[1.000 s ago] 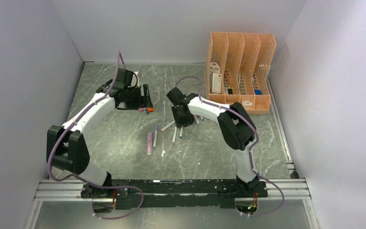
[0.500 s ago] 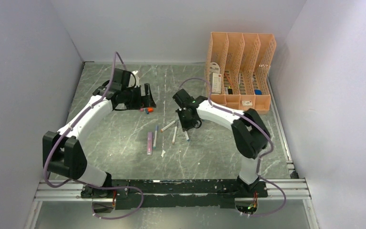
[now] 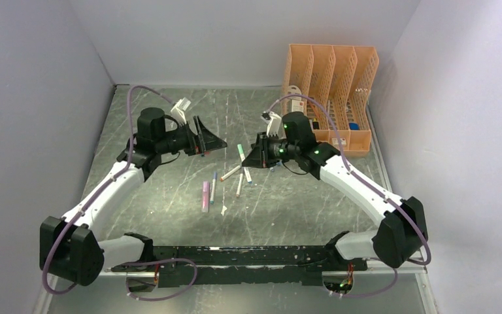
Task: Open the pen caps
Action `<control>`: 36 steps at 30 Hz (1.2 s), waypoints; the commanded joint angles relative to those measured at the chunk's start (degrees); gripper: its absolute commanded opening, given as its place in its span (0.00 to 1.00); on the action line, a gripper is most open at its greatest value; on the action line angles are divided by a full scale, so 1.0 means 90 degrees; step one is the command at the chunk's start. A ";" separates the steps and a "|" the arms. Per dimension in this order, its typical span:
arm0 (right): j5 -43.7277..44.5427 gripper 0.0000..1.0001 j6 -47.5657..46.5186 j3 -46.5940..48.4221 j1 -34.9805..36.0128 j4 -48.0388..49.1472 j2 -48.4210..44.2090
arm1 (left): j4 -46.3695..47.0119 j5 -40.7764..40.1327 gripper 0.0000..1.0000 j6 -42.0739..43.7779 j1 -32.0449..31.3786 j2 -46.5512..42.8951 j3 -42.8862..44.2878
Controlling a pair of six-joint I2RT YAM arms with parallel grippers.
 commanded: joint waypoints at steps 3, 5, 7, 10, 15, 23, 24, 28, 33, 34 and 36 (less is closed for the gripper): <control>-0.1727 0.07 0.0807 -0.0385 -0.0243 0.1626 -0.0413 | 0.2418 0.0686 1.00 -0.1282 -0.0452 -0.0380 -0.0238; -0.1860 0.07 0.0930 -0.0601 -0.0247 0.1843 -0.0481 | 0.2495 0.0596 1.00 -0.1275 -0.0680 -0.0403 -0.0183; -0.1941 0.07 0.1064 -0.0697 -0.0247 0.2055 -0.0554 | 0.2461 0.0490 1.00 -0.1199 -0.0903 -0.0386 -0.0122; -0.2112 0.07 0.1321 -0.0798 -0.0258 0.2413 -0.0631 | 0.2347 0.0291 1.00 -0.1069 -0.1152 -0.0366 -0.0095; -0.2166 0.07 0.1489 -0.0836 -0.0257 0.2587 -0.0689 | 0.2230 0.0084 0.99 -0.0896 -0.1357 -0.0306 -0.0074; -0.2053 0.07 0.1515 -0.0795 -0.0257 0.2542 -0.0653 | 0.2100 -0.0178 0.76 -0.0727 -0.1493 -0.0267 -0.0082; -0.2050 0.07 0.1523 -0.0800 -0.0257 0.2539 -0.0647 | 0.2101 -0.0204 0.68 -0.0716 -0.1501 -0.0257 -0.0094; -0.2007 0.07 0.1574 -0.0831 -0.0255 0.2565 -0.0630 | 0.2075 -0.0245 0.49 -0.0693 -0.1513 -0.0225 -0.0087; -0.1959 0.06 0.1627 -0.0874 -0.0259 0.2598 -0.0673 | 0.2077 -0.0318 0.17 -0.0681 -0.1540 -0.0179 -0.0106; -0.1955 0.06 0.1637 -0.0878 -0.0262 0.2603 -0.0687 | 0.2047 -0.0340 0.09 -0.0680 -0.1542 -0.0161 -0.0104; -0.1930 0.10 0.1673 -0.0906 -0.0254 0.2619 -0.0699 | 0.2084 -0.0370 0.07 -0.0713 -0.1552 -0.0161 -0.0127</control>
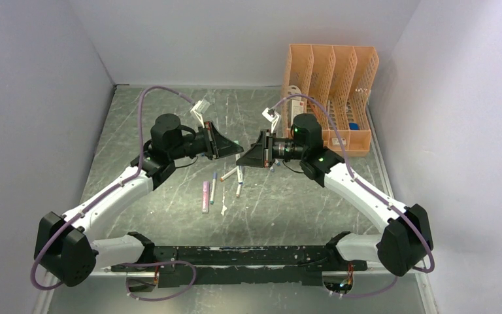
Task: Open the pen caps
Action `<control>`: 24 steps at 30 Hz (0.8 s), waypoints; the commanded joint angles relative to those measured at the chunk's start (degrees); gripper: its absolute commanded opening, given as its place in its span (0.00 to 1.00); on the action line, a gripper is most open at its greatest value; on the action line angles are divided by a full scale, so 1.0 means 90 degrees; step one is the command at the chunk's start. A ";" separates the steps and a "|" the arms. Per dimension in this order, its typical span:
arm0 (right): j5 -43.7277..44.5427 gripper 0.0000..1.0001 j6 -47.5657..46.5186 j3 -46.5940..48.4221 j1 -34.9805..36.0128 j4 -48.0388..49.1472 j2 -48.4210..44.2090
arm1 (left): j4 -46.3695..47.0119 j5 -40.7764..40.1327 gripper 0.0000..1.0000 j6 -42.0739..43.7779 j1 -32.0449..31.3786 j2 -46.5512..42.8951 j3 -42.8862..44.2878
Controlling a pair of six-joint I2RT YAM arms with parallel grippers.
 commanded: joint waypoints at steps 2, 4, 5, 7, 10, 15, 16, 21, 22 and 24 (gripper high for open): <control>0.0121 0.30 0.0150 -0.0145 -0.0026 0.0149 -0.0173 | 0.0166 -0.0075 0.07 0.0021 -0.0077 0.0009 0.0020; 0.0178 0.40 0.0214 -0.0214 -0.0027 0.0199 -0.0162 | 0.0234 -0.0069 0.07 -0.0043 -0.0078 0.0022 -0.0019; 0.0208 0.42 0.0231 -0.0225 -0.0026 0.0208 -0.0144 | 0.0268 -0.0067 0.07 -0.0073 -0.0078 0.0026 -0.0028; 0.0264 0.42 0.0238 -0.0233 -0.0017 0.0213 -0.0112 | 0.0325 -0.0065 0.07 -0.0122 -0.0078 0.0045 -0.0049; 0.0305 0.40 0.0238 -0.0238 -0.0016 0.0223 -0.0069 | 0.0421 -0.0064 0.07 -0.0197 -0.0087 0.0056 -0.0088; 0.0232 0.34 0.0348 -0.0316 0.0017 0.0470 -0.0033 | 0.0515 -0.0123 0.07 -0.0241 -0.0088 0.0094 -0.0153; 0.0232 0.32 0.0376 -0.0321 0.0029 0.0520 -0.0019 | 0.0563 -0.0130 0.07 -0.0260 -0.0097 0.0111 -0.0177; 0.0296 0.12 0.0366 -0.0351 0.0132 0.0494 0.0094 | 0.0818 -0.0250 0.07 -0.0334 -0.0107 0.0231 -0.0282; 0.0312 0.08 0.0365 -0.0371 0.0161 0.0450 0.0120 | 0.0866 -0.0289 0.07 -0.0336 -0.0108 0.0268 -0.0284; 0.0410 0.03 0.0363 -0.0452 0.0225 0.0342 0.0164 | 0.1003 -0.0405 0.07 -0.0323 -0.0108 0.0384 -0.0249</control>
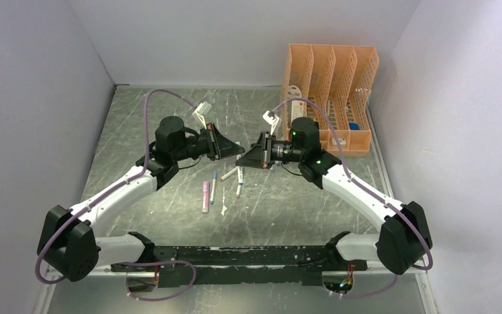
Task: Open the pen caps
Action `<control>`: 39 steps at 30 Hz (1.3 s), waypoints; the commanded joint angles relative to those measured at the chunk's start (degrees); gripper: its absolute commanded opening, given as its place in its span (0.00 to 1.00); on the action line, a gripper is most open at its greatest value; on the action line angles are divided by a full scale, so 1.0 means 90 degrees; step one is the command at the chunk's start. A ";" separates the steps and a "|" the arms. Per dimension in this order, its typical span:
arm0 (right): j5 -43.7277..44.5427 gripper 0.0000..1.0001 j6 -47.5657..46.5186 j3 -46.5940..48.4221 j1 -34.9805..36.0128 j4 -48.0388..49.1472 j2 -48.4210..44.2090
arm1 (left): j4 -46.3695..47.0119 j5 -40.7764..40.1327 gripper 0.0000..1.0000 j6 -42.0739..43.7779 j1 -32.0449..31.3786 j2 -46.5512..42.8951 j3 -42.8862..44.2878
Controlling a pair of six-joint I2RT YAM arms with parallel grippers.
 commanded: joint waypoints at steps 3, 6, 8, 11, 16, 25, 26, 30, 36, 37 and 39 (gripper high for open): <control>0.0223 0.00 0.0070 -0.0353 0.0274 -0.0102 0.0120 | 0.0673 -0.0587 0.07 0.0138 -0.0064 0.0447 0.0165; 0.0272 0.00 0.0178 -0.0644 0.0363 -0.0116 0.0023 | 0.0513 -0.0884 0.07 0.0527 0.0022 0.0874 0.0647; 0.0296 0.00 0.0270 -0.0857 0.0429 -0.0122 -0.0083 | 0.0515 -0.0924 0.07 0.0681 0.0199 0.1224 0.1004; 0.0287 0.00 0.0468 -0.1235 0.0593 -0.0075 -0.0245 | 0.1006 -0.0694 0.07 0.0473 0.0716 0.1817 0.1389; 0.0433 0.00 0.0536 -0.1621 0.0724 -0.0245 -0.0547 | 0.1405 -0.0284 0.07 0.0097 0.1478 0.2793 0.2095; 0.2873 0.00 -0.2378 0.1435 -0.0315 -0.4233 0.1412 | -0.2518 -0.0595 0.07 0.1829 0.1553 0.2857 0.2800; 0.3332 0.00 -0.2605 0.1810 -0.0338 -0.4530 0.1736 | -0.2947 -0.0783 0.07 0.2045 0.1552 0.2793 0.2739; 0.5032 0.00 -0.3246 0.3187 -0.0353 -0.5355 0.3054 | -0.3872 -0.1334 0.07 0.2473 0.1552 0.2334 0.2207; 0.6221 0.00 -0.3468 0.4081 -0.0401 -0.5673 0.4393 | -0.4249 -0.1711 0.07 0.2658 0.1552 0.1846 0.1731; 0.6320 0.00 -0.3464 0.4197 -0.0406 -0.5684 0.4534 | -0.4278 -0.1711 0.07 0.2676 0.1552 0.1852 0.1727; 0.6420 0.00 -0.3490 0.4385 -0.0408 -0.5716 0.4753 | -0.4387 -0.1748 0.07 0.2728 0.1552 0.1901 0.1778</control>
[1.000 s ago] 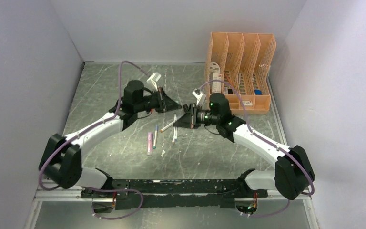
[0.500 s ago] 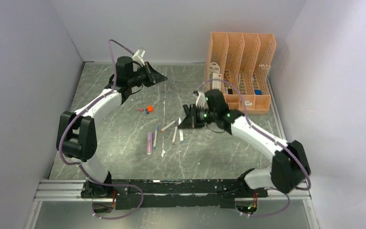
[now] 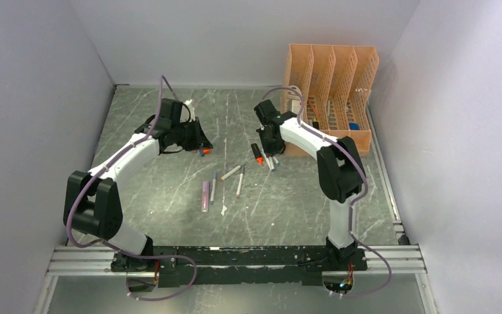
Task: Open the pen caps
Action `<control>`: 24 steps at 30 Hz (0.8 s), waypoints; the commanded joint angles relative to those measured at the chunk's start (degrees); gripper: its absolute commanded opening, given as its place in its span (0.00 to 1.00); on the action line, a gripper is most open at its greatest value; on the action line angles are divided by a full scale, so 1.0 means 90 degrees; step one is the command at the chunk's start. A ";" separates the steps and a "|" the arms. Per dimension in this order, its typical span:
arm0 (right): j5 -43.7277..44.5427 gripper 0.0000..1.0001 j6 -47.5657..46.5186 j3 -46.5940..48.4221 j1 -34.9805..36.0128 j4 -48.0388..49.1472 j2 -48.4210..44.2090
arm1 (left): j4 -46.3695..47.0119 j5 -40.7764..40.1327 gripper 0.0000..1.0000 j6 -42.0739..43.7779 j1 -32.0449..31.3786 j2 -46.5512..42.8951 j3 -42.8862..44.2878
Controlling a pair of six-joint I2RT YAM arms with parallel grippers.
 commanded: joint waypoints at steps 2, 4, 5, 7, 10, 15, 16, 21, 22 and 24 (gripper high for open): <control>0.1036 0.00 -0.0312 0.0554 -0.0037 -0.0506 0.0564 | -0.0444 -0.0272 0.07 0.0341 -0.0019 -0.0056 0.0075; 0.1086 0.00 -0.0344 0.0619 -0.0039 -0.0464 0.0658 | -0.0432 -0.0255 0.07 0.0353 -0.0019 -0.0019 0.0096; 0.1097 0.00 -0.0352 0.0650 -0.0037 -0.0466 0.0685 | -0.0420 -0.0249 0.07 0.0353 -0.0019 -0.0004 0.0105; 0.1077 0.00 -0.0347 0.0691 -0.0037 -0.0435 0.0736 | -0.0401 -0.0233 0.07 0.0345 -0.0019 0.0048 0.0117; 0.1038 0.01 -0.0370 0.0720 -0.0029 -0.0381 0.0810 | -0.0362 -0.0211 0.07 0.0339 -0.0019 0.0076 0.0097; 0.1012 0.06 -0.0384 0.0764 -0.0013 -0.0276 0.0909 | -0.0337 -0.0241 0.07 0.0334 -0.0019 0.0079 0.0047; 0.1008 0.06 -0.0388 0.0784 -0.0009 -0.0261 0.0936 | -0.0340 -0.0246 0.07 0.0334 -0.0019 0.0081 0.0040; 0.1058 0.07 -0.0418 0.0916 0.0047 -0.0204 0.1109 | -0.0336 -0.0247 0.07 0.0333 -0.0019 0.0116 0.0061; 0.1069 0.08 -0.0426 0.0939 0.0055 -0.0184 0.1132 | -0.0344 -0.0258 0.07 0.0339 -0.0019 0.0116 0.0072; 0.1087 0.08 -0.0427 0.0982 0.0086 -0.0173 0.1163 | -0.0360 -0.0274 0.07 0.0351 -0.0019 0.0117 0.0087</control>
